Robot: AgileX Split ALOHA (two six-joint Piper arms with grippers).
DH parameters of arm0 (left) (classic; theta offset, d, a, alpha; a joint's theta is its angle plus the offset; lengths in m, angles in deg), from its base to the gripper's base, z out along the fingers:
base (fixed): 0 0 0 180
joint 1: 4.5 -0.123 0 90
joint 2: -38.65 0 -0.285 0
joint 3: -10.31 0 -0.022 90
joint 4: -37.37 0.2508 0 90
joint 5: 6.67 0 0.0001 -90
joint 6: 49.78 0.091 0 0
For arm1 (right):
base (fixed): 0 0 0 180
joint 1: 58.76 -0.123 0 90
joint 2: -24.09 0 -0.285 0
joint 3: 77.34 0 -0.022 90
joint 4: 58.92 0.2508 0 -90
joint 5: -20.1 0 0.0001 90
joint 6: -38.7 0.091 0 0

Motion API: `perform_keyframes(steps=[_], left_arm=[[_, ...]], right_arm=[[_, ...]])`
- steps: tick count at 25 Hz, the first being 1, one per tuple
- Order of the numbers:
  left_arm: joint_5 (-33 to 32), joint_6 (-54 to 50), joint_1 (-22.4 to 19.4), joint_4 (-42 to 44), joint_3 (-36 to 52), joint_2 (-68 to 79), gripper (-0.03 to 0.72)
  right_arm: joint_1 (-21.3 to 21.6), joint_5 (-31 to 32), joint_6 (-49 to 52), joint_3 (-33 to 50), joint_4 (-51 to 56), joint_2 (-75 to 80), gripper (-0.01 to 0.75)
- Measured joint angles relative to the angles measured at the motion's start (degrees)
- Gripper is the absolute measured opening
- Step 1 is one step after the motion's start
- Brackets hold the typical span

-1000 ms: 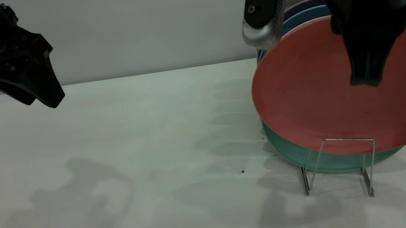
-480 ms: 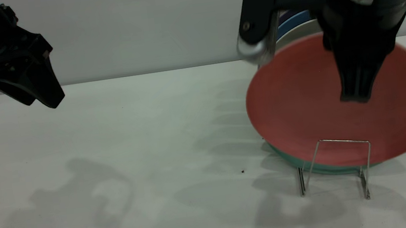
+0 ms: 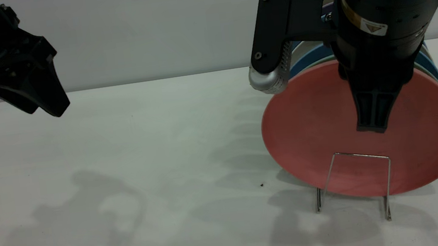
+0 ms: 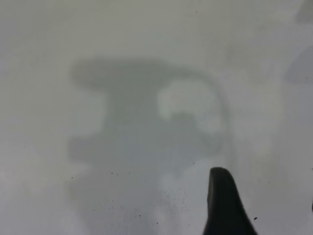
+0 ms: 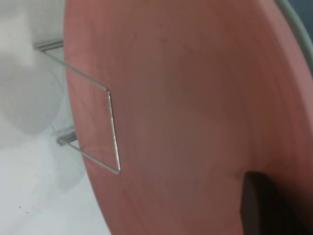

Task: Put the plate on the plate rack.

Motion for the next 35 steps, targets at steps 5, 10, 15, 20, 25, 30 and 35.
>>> perform_keyframes(steps=[5, 10, 15, 20, 25, 30, 35], left_arm=[[0.00, 0.00, 0.00, 0.00, 0.00, 0.00, 0.454], [0.00, 0.00, 0.00, 0.00, 0.00, 0.00, 0.454], [0.00, 0.00, 0.00, 0.00, 0.00, 0.00, 0.454], [0.00, 0.00, 0.00, 0.00, 0.00, 0.00, 0.454], [0.00, 0.14, 0.00, 0.09, 0.00, -0.57, 0.454], [-0.05, 1.49, 0.00, 0.13, 0.00, -5.34, 0.454], [-0.75, 1.65, 0.00, 0.13, 0.00, -12.48, 0.454]], right_arm=[[0.00, -0.26, 0.07, 0.00, 1.46, 0.00, 0.271], [0.00, -0.26, 0.07, 0.00, 2.37, 0.00, 0.386], [0.00, 0.78, 0.82, 0.00, 2.69, -1.37, 0.394], [0.00, 1.03, 1.49, 0.00, 4.14, -7.74, 0.394], [0.00, 1.78, 1.55, 0.00, 7.39, -14.00, 0.394], [2.48, 2.43, 1.55, 0.00, 12.19, -18.86, 0.390], [8.97, 3.05, -1.52, 0.11, 17.65, -23.65, 0.390]])
